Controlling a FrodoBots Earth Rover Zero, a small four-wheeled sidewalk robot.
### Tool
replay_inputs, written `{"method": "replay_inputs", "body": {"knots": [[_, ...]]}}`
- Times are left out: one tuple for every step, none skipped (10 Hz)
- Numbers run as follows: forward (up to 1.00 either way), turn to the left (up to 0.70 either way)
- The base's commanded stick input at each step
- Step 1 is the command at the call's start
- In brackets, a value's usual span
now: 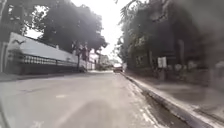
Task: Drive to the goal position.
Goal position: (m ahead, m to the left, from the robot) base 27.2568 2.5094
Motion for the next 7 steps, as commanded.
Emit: {"method": "replay_inputs", "body": {"knots": [[0.70, 0.00], [0.70, 0.00], [0.70, 0.00], [0.70, 0.00], [0.70, 0.00], [0.70, 0.00], [0.70, 0.00]]}}
